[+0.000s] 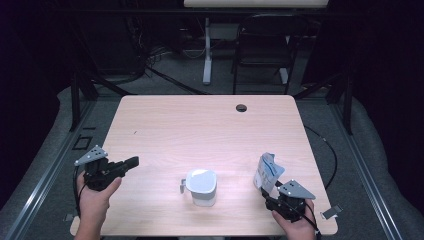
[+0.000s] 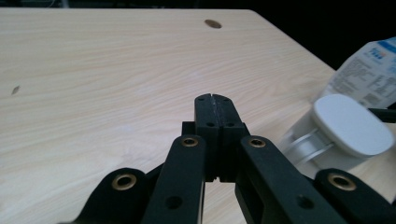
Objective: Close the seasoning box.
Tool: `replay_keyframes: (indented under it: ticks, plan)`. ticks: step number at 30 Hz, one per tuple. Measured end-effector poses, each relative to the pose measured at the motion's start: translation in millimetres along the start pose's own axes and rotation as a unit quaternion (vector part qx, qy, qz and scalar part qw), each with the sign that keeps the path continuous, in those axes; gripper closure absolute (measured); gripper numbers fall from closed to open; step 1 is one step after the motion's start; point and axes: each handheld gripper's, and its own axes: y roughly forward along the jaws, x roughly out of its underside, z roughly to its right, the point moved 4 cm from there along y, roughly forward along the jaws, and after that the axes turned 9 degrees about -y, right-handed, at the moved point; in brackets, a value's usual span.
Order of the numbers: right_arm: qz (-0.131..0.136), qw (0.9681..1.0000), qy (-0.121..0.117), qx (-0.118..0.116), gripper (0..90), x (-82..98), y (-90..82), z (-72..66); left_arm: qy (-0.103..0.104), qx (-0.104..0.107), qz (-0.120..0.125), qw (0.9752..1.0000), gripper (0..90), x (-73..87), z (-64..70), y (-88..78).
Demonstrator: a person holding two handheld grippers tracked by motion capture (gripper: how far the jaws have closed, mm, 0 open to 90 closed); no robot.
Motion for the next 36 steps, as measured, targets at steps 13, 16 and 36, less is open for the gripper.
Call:
replay_keyframes:
  ticks: [13, 16, 36]
  plan:
    - [-0.007, 1.0, -0.001, 0.001, 44.2, 3.0, 2.9, -0.6, -0.03, -0.031, -0.047, 0.998, 90.0, 29.6, -27.3, 29.8]
    - [-0.013, 0.9999, -0.006, 0.0, 44.2, 3.7, 3.4, -1.1, -0.035, -0.036, -0.057, 0.9971, 90.0, 36.3, -32.0, 36.2]
    - [-0.012, 0.9999, -0.006, 0.0, 44.0, 5.2, 5.0, -3.1, -0.038, -0.092, -0.094, 0.9905, 80.9, 57.7, -46.7, 55.4]
